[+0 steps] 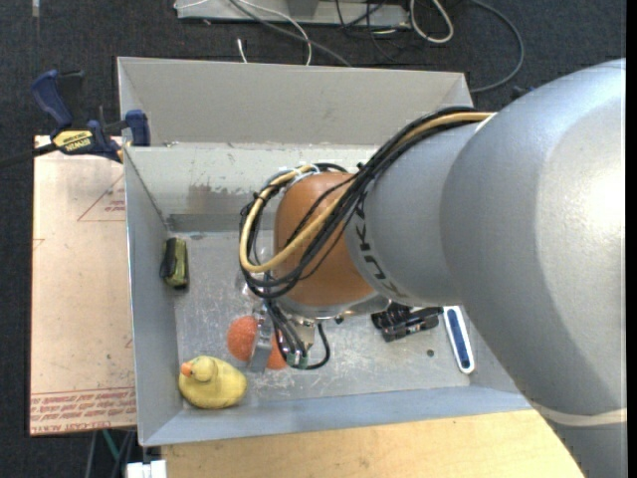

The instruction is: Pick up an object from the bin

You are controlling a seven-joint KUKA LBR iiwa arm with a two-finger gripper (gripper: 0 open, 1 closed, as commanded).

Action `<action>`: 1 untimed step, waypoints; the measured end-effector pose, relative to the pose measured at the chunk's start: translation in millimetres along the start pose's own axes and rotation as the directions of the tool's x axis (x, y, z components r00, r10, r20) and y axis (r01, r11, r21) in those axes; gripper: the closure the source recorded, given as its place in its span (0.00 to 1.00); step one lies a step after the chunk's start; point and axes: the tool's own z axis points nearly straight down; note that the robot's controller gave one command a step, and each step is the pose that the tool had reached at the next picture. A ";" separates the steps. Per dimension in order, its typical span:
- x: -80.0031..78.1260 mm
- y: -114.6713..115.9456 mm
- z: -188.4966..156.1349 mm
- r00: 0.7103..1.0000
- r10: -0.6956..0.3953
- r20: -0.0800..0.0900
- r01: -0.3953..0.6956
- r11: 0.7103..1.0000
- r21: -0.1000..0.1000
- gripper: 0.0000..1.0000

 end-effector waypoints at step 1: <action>-3.4 -2.8 -90.6 1.000 -0.010 0.000 0.010 1.000 0.000 1.00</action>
Offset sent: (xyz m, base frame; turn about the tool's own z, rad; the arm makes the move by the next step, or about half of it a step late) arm -0.0085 0.0009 0.1262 -0.0050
